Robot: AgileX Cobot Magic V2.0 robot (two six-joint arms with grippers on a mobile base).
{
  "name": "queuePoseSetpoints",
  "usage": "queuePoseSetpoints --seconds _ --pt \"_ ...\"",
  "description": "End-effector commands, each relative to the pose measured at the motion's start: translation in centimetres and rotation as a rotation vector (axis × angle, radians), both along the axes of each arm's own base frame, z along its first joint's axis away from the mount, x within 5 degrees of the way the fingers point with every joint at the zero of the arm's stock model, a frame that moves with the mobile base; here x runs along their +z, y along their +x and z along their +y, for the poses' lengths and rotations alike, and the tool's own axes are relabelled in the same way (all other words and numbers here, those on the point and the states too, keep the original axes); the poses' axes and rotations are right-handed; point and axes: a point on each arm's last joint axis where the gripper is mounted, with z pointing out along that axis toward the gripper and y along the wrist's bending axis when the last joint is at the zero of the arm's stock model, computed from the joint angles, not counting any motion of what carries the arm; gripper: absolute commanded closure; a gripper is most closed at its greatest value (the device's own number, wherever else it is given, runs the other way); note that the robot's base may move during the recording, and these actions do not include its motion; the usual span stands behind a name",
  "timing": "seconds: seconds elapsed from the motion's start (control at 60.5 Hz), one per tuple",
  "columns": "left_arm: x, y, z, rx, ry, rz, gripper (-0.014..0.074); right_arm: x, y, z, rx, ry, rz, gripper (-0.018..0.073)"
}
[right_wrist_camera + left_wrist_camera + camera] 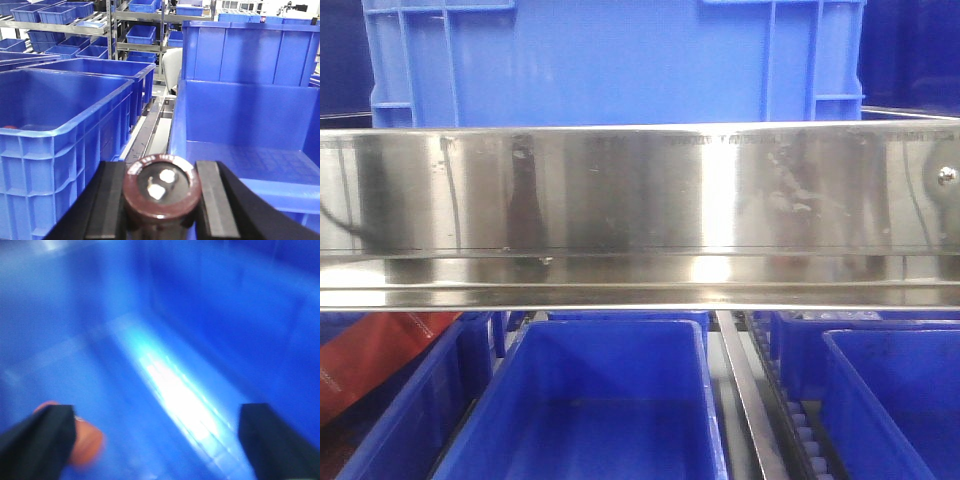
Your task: Place cylindrical capacitor in blue bin on shelf
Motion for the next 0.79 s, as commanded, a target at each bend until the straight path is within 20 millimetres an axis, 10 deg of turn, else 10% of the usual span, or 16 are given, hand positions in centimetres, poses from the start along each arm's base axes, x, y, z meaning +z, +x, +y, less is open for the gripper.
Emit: queuePoseSetpoints --seconds 0.0,0.33,0.777 --pt "2.9 -2.0 1.6 0.005 -0.005 -0.066 0.019 0.3 0.0 0.0 -0.004 0.0 -0.033 0.0631" --pt "6.6 -8.1 10.1 0.181 -0.075 -0.017 0.0624 0.1 0.0 0.0 0.005 0.013 -0.019 0.0631" --pt "1.0 -20.8 18.8 0.294 -0.139 -0.126 0.0666 2.7 0.4 0.3 0.028 0.024 -0.029 0.0627"
